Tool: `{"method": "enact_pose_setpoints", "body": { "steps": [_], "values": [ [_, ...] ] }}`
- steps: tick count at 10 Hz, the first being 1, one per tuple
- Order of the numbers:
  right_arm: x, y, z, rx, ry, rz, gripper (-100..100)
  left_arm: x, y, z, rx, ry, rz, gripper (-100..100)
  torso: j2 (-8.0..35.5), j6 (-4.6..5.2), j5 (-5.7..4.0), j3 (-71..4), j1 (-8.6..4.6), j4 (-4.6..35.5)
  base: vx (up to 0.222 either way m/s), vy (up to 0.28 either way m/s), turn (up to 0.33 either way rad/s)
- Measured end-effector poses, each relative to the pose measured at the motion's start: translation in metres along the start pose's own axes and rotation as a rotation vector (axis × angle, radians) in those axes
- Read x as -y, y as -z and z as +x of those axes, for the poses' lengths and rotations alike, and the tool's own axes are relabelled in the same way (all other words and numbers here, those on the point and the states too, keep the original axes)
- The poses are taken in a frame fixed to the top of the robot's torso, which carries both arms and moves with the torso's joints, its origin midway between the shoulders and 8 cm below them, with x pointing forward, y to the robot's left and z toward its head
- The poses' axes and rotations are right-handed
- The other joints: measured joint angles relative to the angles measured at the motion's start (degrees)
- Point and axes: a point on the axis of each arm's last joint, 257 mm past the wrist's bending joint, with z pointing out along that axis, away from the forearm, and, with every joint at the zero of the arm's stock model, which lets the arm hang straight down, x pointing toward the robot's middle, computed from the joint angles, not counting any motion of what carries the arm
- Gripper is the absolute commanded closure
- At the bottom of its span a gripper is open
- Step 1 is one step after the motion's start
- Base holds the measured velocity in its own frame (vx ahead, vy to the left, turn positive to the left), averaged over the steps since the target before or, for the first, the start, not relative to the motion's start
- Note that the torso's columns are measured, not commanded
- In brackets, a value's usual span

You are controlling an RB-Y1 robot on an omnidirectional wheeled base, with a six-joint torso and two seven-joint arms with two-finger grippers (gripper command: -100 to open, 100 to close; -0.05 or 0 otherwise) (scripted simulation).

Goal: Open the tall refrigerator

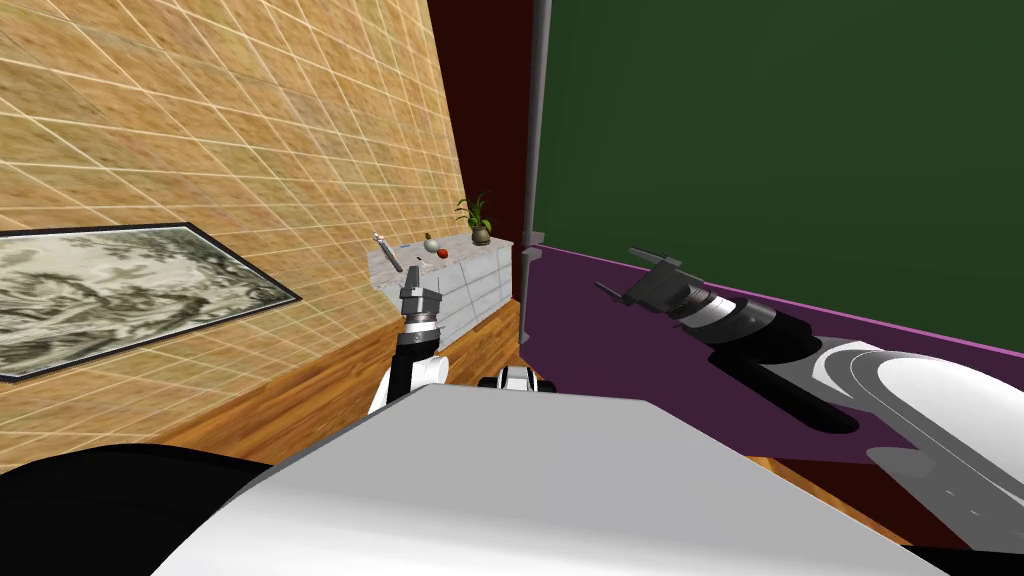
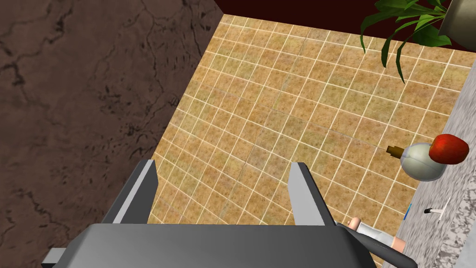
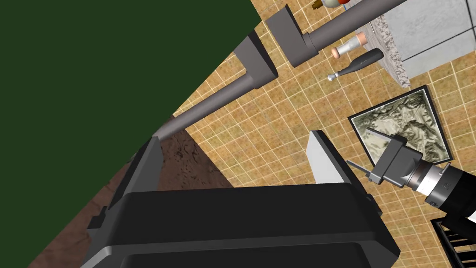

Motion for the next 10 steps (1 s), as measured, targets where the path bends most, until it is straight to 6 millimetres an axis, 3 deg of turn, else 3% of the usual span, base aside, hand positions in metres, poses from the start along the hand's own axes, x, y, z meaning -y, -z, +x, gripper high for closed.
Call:
{"method": "enact_pose_setpoints", "body": {
  "steps": [10],
  "values": [
    [0.0036,-0.0019,-0.0010,-0.008,0.076,-0.019,-100,0.0000,0.0000,0.0000,0.000,0.000,0.000,0,0.1,0.08,-0.02,0.1,0.00,0.0,0.011,0.013,-0.012]
  ]
}}
